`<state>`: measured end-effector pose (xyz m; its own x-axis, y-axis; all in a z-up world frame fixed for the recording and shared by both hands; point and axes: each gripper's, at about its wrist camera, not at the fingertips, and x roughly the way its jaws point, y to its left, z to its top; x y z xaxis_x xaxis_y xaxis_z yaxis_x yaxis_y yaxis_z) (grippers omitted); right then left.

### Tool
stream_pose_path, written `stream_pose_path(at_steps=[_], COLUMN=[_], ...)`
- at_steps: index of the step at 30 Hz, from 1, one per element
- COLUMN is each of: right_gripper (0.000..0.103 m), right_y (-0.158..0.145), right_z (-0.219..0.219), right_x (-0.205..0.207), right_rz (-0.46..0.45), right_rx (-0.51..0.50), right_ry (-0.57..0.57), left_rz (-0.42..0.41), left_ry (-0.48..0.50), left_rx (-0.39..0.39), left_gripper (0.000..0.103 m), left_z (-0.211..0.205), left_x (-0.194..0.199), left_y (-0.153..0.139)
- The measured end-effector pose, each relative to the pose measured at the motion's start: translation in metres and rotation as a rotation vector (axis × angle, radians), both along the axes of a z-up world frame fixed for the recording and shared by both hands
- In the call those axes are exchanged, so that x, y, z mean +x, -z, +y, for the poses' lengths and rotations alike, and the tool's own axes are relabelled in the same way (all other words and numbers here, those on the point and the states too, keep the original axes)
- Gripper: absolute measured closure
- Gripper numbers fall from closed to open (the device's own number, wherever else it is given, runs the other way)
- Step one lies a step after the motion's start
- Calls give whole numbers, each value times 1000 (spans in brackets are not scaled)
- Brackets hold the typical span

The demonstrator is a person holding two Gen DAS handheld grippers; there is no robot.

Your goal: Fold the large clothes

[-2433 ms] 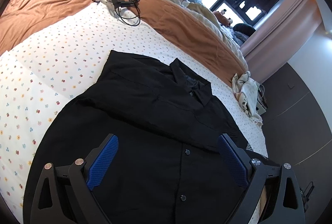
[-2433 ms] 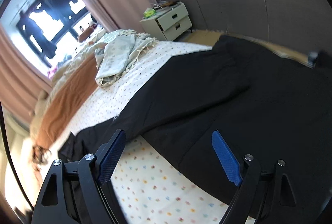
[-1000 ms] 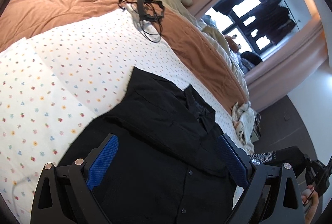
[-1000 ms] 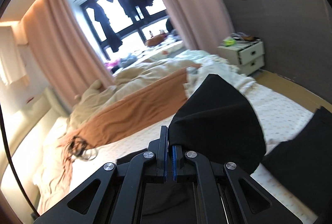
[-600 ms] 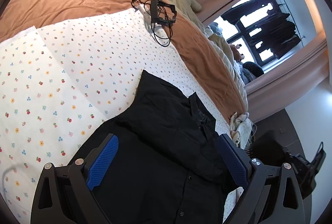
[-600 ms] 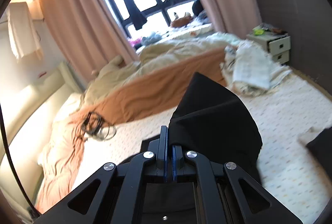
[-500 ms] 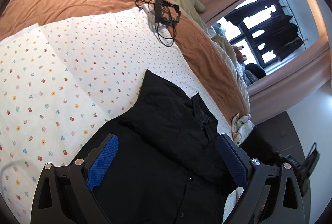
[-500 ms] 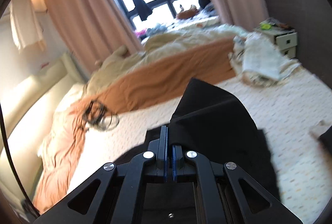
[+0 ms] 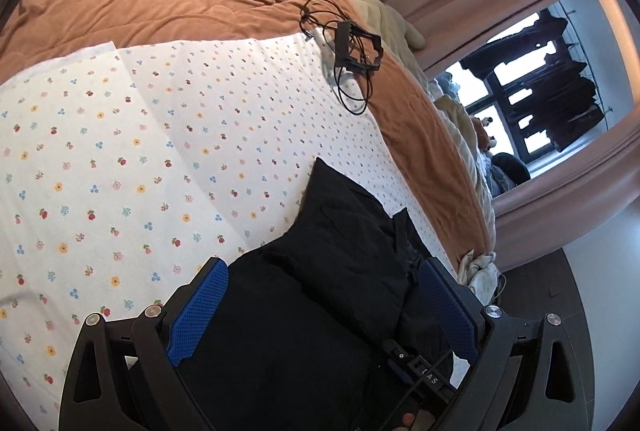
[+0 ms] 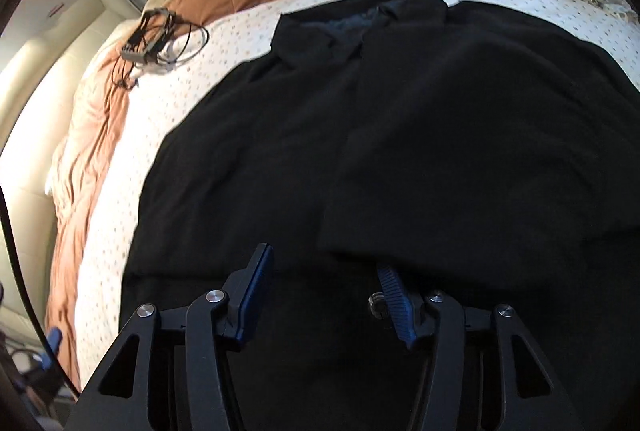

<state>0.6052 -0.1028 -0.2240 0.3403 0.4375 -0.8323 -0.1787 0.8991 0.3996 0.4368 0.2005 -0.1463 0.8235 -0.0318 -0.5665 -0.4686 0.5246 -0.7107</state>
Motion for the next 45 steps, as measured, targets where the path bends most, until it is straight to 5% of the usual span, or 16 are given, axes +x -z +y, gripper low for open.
stream_pose_path(at_steps=[11,19,23,24,25,27,39,45], right_gripper=[37,37,37,40,58,70,78,78], right_y=[-38,-18,10,12,11,6,-115,-124], right_z=[-86,-94,-84,-83,-85,-85,-16,34], right_x=[-16,17,35,36,35,35,14,9], right_rz=[-77,-41,62,60,48,39,-263,-295], right_rx=[-109,-93,-77,-79,-84,-67,-91,-84], right_ry=[67,157,190,201,217,216,23,-68], left_rz=[17,17,17,16,15,10,2,3], left_ry=[35,19,23,24,27,25,-14,-51], left_rx=[34,32,24,24,24,26,-6,-15], left_gripper=[6,6,6,6,6,6,6,6], left_z=[-15,-10,-9,-10,-10,-10,3,13], left_x=[7,5,6,6,7,7,-4,-10], left_y=[-1,-1,0,0,-1,-2,2,4])
